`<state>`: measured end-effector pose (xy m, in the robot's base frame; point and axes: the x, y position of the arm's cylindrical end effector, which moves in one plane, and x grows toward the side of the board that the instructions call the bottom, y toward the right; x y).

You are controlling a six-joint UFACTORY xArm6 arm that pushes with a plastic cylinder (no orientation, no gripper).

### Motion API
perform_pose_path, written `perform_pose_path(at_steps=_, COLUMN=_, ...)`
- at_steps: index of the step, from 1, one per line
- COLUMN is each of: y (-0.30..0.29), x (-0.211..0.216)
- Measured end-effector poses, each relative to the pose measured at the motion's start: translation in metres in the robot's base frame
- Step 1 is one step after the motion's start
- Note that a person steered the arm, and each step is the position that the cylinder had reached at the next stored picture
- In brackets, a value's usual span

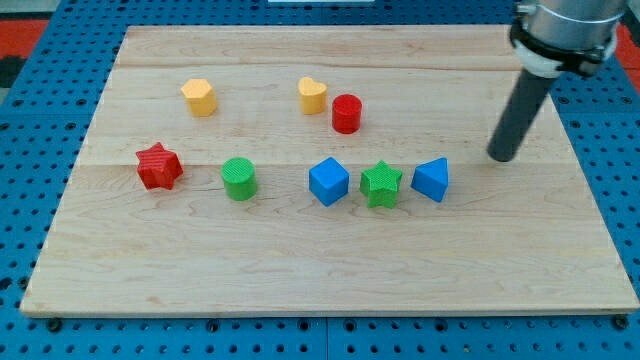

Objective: Slide the red circle parallel to the yellow heart

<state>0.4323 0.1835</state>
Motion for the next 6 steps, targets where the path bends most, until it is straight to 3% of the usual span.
perform_pose_path(at_steps=3, y=-0.176, x=-0.016)
perform_pose_path(at_steps=4, y=-0.199, x=-0.041)
perform_pose_path(at_steps=5, y=-0.164, x=-0.051)
perform_pose_path(at_steps=6, y=-0.092, x=-0.051)
